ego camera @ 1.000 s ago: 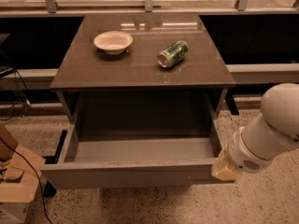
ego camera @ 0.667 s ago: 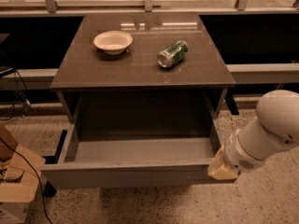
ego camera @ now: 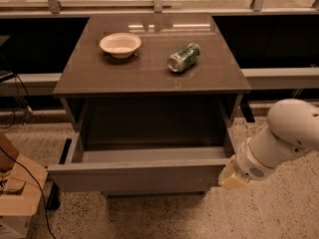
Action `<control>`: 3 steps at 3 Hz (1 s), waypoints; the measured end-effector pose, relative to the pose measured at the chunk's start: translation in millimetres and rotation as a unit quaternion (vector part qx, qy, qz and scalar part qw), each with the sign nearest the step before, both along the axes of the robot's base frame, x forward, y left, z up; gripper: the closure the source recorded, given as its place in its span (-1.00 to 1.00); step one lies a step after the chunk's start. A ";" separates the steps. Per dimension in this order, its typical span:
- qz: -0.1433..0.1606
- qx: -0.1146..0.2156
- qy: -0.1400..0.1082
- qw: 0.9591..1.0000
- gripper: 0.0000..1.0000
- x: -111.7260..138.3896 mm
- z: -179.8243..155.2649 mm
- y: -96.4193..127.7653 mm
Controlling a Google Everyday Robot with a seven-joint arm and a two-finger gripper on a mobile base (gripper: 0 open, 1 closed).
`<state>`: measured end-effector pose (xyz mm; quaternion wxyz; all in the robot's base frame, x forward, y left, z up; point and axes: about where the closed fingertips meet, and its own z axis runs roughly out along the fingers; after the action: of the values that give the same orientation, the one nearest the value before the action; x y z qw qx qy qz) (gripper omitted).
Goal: Close top drawer
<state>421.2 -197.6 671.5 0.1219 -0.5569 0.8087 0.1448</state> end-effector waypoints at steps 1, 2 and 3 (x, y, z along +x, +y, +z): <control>-0.010 0.002 -0.005 1.000 1.00 -1.2 -1.3 -1.4; -0.028 0.011 -0.035 0.999 1.00 14.8 -11.1 5.4; -0.034 0.015 -0.058 0.998 1.00 33.8 -15.2 9.5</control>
Offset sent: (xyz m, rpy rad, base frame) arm 0.0551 0.0121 -0.0192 0.0529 -0.2176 -0.1325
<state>455.0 -188.1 656.4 0.1824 -0.5345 0.8165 0.1201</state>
